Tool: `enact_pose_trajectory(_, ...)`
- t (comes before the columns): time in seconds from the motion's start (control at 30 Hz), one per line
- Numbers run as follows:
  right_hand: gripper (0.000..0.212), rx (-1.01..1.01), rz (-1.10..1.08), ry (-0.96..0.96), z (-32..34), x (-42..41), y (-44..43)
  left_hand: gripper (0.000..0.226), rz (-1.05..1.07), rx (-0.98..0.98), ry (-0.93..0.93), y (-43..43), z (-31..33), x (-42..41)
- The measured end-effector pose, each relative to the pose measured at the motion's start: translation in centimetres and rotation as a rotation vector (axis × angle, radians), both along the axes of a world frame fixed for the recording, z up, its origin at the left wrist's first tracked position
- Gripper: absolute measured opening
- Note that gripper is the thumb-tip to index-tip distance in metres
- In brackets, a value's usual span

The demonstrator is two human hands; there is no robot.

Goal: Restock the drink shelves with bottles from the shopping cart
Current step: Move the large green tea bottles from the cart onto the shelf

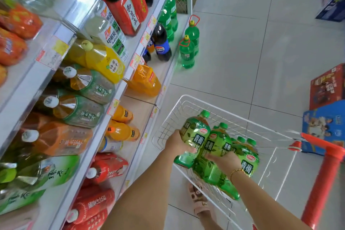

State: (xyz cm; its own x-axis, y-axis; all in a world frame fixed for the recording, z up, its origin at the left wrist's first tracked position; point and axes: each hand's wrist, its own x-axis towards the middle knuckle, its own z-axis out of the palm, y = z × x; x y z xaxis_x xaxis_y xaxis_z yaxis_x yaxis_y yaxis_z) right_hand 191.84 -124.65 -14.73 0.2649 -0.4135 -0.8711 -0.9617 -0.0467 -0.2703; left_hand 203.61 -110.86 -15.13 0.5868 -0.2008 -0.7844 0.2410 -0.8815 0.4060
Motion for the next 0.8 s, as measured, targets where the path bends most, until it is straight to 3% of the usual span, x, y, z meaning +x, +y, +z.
enact_pose_trajectory(0.37, 0.052, -0.082, 0.096, -0.013, -2.1, -0.9, 0.5, 0.078, 0.02, -0.015, 0.048, 0.0, -1.6, -0.1)
enact_pose_trajectory(0.4, 0.06, -0.101, 0.122, -0.003, -2.2, -0.9, 0.5, 0.08, 0.011, -0.001, 0.009, 0.1, -1.9, -0.5)
enact_pose_trajectory(0.47, 0.104, -0.115, 0.189, 0.042, -2.2, -1.1, 0.5, 0.076, 0.001, 0.01, -0.095, 0.2, -2.3, -1.7)
enact_pose_trajectory(0.53, 0.115, -0.125, 0.246, 0.063, -2.3, -1.6, 0.5, 0.077, -0.007, -0.017, -0.17, 0.0, -2.3, -3.7)
enact_pose_trajectory(0.6, 0.107, -0.094, 0.292, 0.081, -2.1, -2.0, 0.3, 0.09, -0.028, -0.032, -0.218, -0.1, -1.7, -5.9)
enact_pose_trajectory(0.67, 0.084, -0.089, 0.407, 0.073, -1.2, -2.4, 0.0, 0.095, -0.036, -0.034, -0.273, 0.2, -0.9, -8.1)
enact_pose_trajectory(0.8, 0.05, -0.15, 0.592, 0.004, 0.7, -3.5, -1.6, 0.079, -0.06, -0.016, -0.314, 1.2, 1.0, -11.4)
